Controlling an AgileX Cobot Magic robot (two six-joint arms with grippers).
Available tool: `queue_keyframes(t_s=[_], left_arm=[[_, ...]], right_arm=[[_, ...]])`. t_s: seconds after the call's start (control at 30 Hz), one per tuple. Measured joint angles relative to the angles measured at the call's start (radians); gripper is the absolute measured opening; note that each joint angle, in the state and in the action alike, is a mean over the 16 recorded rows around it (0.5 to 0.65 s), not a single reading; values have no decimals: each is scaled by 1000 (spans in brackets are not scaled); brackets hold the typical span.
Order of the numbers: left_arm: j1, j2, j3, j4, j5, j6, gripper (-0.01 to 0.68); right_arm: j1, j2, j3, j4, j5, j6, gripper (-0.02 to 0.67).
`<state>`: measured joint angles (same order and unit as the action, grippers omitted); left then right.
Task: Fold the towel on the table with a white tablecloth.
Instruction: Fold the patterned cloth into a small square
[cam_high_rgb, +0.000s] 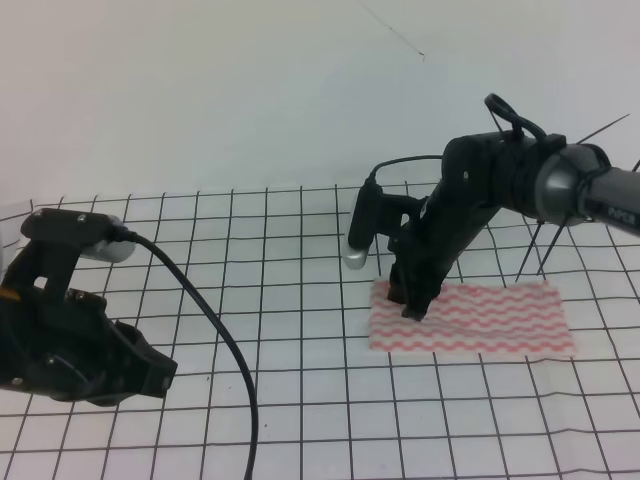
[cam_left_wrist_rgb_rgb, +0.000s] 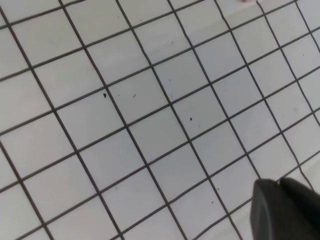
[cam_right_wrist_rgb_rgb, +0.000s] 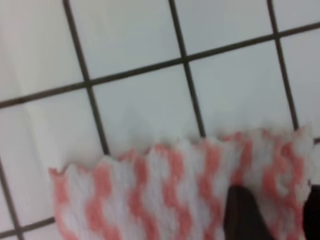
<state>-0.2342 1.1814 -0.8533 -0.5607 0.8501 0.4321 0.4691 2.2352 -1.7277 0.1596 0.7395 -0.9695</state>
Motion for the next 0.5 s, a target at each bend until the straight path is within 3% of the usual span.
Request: queue_keyframes(t_s=[0.2,0.5], left_arm=[[0,0,0,-10,-1,5,0],[0,0,0,-31,-4,20,0]], right_arm=[[-14,-59,0,-101,13,147,251],[-57,-135,0,-58,141,255,115]])
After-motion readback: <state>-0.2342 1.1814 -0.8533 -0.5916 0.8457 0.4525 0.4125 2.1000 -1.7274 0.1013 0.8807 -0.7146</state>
